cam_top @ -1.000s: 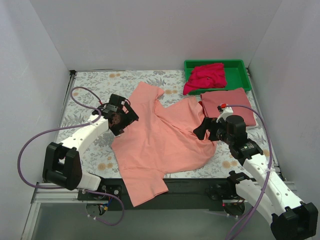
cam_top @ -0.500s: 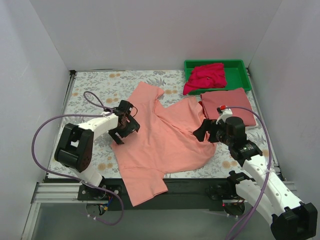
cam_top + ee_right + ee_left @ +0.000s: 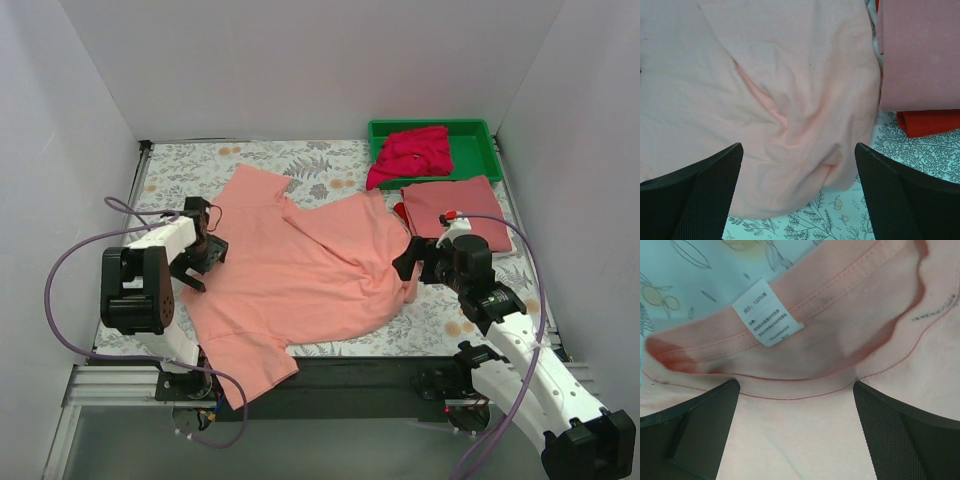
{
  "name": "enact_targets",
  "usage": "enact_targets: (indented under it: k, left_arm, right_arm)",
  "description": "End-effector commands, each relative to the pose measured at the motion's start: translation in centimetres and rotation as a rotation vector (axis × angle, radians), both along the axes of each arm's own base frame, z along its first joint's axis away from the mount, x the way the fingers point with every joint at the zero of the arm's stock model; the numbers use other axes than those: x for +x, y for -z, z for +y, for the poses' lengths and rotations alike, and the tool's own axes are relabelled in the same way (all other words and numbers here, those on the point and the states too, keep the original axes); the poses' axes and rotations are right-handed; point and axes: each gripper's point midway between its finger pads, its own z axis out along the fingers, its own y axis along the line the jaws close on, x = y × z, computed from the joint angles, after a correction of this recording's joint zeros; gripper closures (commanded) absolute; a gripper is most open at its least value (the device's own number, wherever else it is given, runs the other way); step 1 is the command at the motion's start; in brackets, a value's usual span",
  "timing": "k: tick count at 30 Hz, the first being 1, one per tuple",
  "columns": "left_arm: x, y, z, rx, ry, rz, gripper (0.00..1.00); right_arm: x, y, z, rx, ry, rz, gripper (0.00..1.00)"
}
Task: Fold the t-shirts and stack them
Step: Flatten the tshirt out
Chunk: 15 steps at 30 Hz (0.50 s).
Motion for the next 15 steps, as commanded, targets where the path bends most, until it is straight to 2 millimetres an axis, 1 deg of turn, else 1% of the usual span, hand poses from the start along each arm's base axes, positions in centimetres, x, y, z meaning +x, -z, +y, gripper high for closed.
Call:
enact_targets:
  k: [1, 2, 4, 6, 7, 8, 9, 10, 11, 12, 13, 15]
  left_arm:
    - [-3.3, 1.1, 5.0, 0.122, -0.138, 0.111, 0.02]
    - [-3.1, 1.0, 5.1, 0.107, -0.145, 0.098, 0.02]
    - [-2.8, 0.3, 5.9, 0.105, -0.177, 0.071, 0.02]
    - [-2.4, -0.3, 6.4, 0.099, -0.188, 0.056, 0.02]
    - [-1.5, -0.8, 6.5, 0.096, -0.182, 0.033, 0.02]
    - [-1.2, -1.1, 6.4, 0.089, -0.177, 0.026, 0.02]
    - [-0.7, -1.3, 5.9, 0.059, -0.154, 0.013, 0.02]
    - [-0.1, -1.7, 5.8, 0.048, -0.142, -0.009, 0.02]
    - [0.4, -2.3, 5.6, 0.039, -0.135, -0.034, 0.02]
    - [0.9, -2.8, 5.5, 0.032, -0.125, -0.051, 0.02]
    - [1.8, -3.8, 5.5, 0.028, -0.117, -0.088, 0.02]
    - [2.9, -5.4, 5.3, 0.02, -0.078, -0.142, 0.02]
  right_arm:
    - [0.3, -0.1, 0.2, -0.019, -0.019, -0.014, 0.02]
    - [0.4, -0.3, 0.4, -0.015, -0.031, -0.016, 0.02]
    - [0.3, -0.1, 0.8, -0.021, -0.067, -0.002, 0.02]
    - [0.2, -0.6, 1.8, -0.007, -0.125, -0.005, 0.02]
    - [0.1, -0.4, 2.3, 0.001, -0.158, 0.013, 0.02]
    - [0.2, -0.6, 2.7, 0.008, -0.175, 0.011, 0.02]
    - [0.5, -1.2, 3.3, 0.02, -0.195, -0.017, 0.02]
    - [0.6, -1.0, 4.2, 0.016, -0.227, -0.011, 0.02]
    - [0.8, -1.2, 4.8, 0.004, -0.247, -0.025, 0.02]
    - [1.6, -2.5, 5.6, -0.002, -0.26, -0.059, 0.02]
    - [2.2, -2.0, 6.6, -0.051, -0.276, -0.047, 0.02]
    - [3.4, -2.3, 7.7, -0.09, -0.279, -0.044, 0.02]
